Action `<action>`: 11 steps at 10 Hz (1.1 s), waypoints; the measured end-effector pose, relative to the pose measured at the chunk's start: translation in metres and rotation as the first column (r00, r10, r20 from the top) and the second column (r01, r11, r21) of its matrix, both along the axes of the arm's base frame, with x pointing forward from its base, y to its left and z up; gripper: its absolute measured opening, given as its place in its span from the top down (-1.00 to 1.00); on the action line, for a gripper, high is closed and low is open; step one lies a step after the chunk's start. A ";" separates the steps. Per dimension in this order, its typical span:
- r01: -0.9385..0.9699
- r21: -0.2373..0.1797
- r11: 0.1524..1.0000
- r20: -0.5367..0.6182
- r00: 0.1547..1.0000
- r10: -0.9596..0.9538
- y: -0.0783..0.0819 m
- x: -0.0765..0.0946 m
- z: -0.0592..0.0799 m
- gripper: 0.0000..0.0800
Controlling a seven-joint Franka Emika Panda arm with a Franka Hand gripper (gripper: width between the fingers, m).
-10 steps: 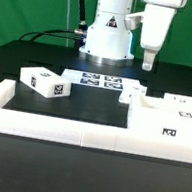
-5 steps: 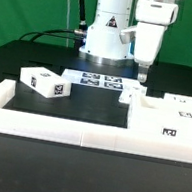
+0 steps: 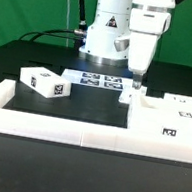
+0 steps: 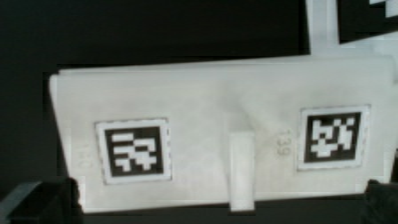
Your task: Assemble cabinet
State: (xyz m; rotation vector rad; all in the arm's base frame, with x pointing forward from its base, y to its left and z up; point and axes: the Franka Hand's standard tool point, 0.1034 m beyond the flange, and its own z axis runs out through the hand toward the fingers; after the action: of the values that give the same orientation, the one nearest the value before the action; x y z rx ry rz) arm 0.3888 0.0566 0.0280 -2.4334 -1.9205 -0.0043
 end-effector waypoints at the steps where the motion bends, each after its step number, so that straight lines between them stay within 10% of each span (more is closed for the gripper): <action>1: 0.002 0.004 1.000 -0.004 1.000 -0.002 0.000 -0.002 -0.004 -0.99; 5: 0.004 0.015 1.000 -0.012 1.000 -0.004 0.003 -0.007 -0.013 -0.69; 7: 0.004 0.015 1.000 -0.014 1.000 -0.004 0.003 -0.007 -0.014 0.00; 8: 0.004 0.015 1.000 -0.014 1.000 -0.004 0.003 -0.008 -0.014 0.00; 10: 0.007 0.015 1.000 -0.014 1.000 -0.007 0.001 -0.007 -0.014 0.81; 11: 0.008 0.015 1.000 -0.014 1.000 -0.008 0.001 -0.007 -0.014 0.81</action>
Offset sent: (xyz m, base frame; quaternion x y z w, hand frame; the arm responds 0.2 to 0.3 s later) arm -0.0042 0.0012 -0.0078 -0.0087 0.0132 0.0002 0.9999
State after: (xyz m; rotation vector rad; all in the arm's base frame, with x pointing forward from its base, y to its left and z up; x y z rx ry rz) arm 0.3816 0.0572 0.0137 -2.4248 -1.8980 -0.0019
